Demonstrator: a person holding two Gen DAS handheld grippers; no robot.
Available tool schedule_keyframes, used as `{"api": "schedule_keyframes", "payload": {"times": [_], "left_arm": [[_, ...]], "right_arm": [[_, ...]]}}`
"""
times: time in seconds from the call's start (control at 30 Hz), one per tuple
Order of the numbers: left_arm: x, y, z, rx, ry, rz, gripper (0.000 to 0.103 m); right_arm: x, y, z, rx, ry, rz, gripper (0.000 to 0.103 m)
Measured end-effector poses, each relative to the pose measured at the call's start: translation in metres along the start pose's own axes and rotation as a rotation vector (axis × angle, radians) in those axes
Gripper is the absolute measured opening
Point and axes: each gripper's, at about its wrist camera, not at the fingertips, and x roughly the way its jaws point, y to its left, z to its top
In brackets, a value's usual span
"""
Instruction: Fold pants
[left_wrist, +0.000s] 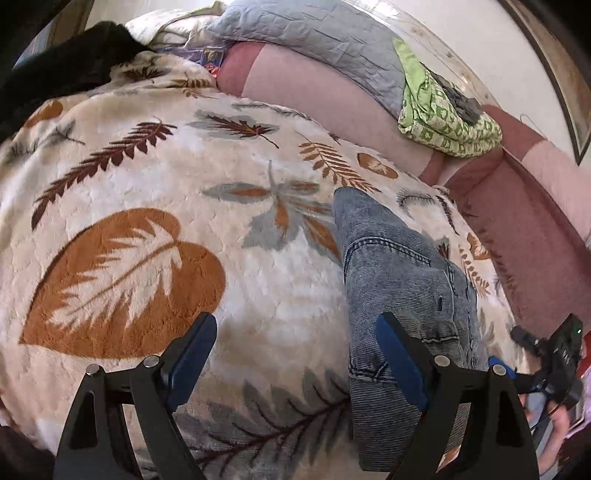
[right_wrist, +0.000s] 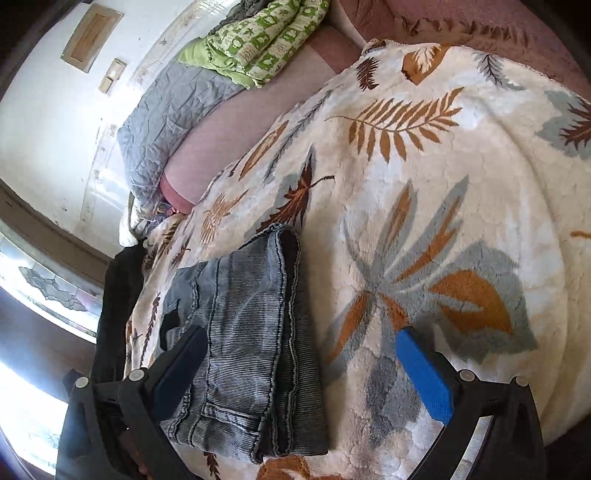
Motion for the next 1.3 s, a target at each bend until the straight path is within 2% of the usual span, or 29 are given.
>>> {"api": "schedule_keyframes", "payload": {"times": [0.3,0.4,0.5,0.53,0.6,0.67,0.73,0.83,0.9,1.07,1.3], "left_arm": [[-0.001,-0.013,-0.003,0.053,0.007,-0.047,0.088],[-0.003,-0.018,0.001,0.048,0.042,-0.12,0.088],[0.001,-0.022,0.008,0.012,0.114,-0.25,0.088],[0.008,-0.023,0.011,-0.006,0.16,-0.3,0.088],[0.022,-0.027,0.015,-0.035,0.233,-0.321,0.088],[0.035,-0.034,0.018,-0.035,0.269,-0.333,0.088],[0.044,-0.04,0.019,-0.046,0.303,-0.331,0.088],[0.049,-0.051,0.019,-0.017,0.306,-0.289,0.088],[0.049,-0.058,0.019,0.004,0.305,-0.257,0.088],[0.043,-0.073,0.015,0.14,0.251,-0.101,0.088],[0.047,-0.083,0.013,0.203,0.244,-0.075,0.088]], "right_arm": [[0.004,0.001,-0.003,-0.022,0.0,-0.023,0.103],[0.003,0.001,0.0,-0.007,0.02,0.003,0.103],[0.003,0.002,0.008,0.052,0.11,0.13,0.103],[0.009,0.003,0.013,0.075,0.187,0.159,0.103],[0.02,0.004,0.021,0.088,0.291,0.169,0.103],[0.026,0.005,0.03,0.097,0.336,0.176,0.103],[0.036,0.006,0.036,0.096,0.408,0.193,0.103],[0.046,0.006,0.04,0.069,0.424,0.143,0.103],[0.055,0.003,0.035,0.073,0.442,0.145,0.103],[0.055,-0.002,0.03,0.067,0.42,0.157,0.103],[0.057,-0.001,0.026,0.028,0.431,0.138,0.103]]}}
